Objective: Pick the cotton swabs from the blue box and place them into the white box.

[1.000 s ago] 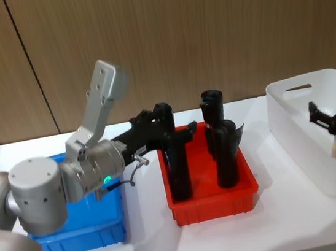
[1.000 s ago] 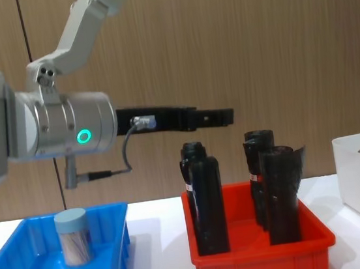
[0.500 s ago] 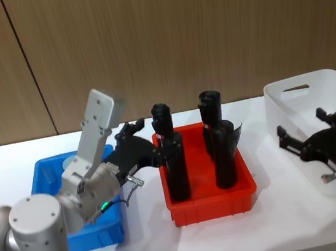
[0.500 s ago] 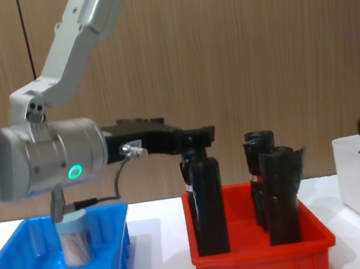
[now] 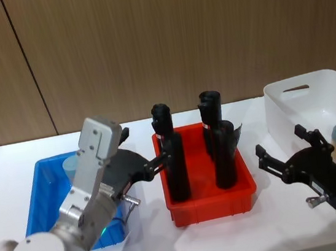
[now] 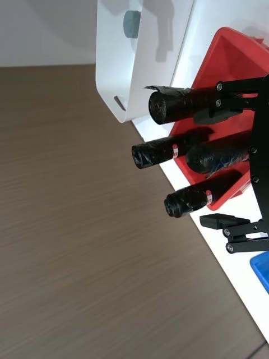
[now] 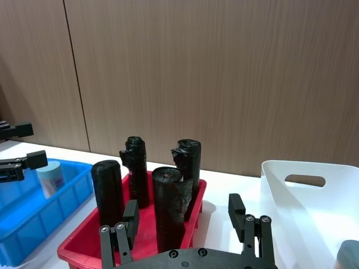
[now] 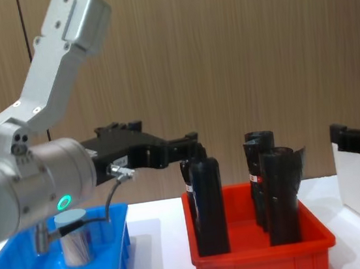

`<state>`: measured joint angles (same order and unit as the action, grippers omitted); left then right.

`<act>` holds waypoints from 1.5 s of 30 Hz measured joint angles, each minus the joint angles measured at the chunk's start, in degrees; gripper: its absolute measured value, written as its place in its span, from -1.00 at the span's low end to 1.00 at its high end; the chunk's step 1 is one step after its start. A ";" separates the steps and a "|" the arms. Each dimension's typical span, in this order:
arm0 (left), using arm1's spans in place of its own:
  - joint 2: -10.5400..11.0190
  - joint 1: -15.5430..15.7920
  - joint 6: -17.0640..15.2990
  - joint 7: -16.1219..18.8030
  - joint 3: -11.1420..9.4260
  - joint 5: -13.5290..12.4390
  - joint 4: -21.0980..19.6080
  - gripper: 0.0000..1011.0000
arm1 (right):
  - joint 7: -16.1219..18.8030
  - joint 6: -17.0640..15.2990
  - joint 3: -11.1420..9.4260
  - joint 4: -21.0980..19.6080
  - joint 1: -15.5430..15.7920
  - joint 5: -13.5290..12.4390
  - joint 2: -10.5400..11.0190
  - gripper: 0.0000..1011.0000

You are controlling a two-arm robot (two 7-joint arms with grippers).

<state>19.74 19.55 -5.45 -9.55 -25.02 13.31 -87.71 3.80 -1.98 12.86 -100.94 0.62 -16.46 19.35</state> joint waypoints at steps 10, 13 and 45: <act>1.67 -4.56 3.53 6.87 -0.80 -1.45 -4.17 0.99 | -0.01 0.01 0.08 -0.30 0.22 -0.02 -0.02 0.98; 1.97 -5.38 4.20 8.07 -0.94 -1.72 -4.96 0.99 | -0.01 0.01 0.07 -0.30 0.22 -0.02 -0.02 0.98; 2.15 -5.96 4.65 8.92 -1.00 -1.83 -5.46 0.99 | 0.98 -0.41 -0.11 0.33 -0.25 -0.39 -0.04 0.98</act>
<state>21.89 13.59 -0.80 -0.62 -26.02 11.48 -93.17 4.78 -2.40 12.75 -100.61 0.37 -16.85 19.31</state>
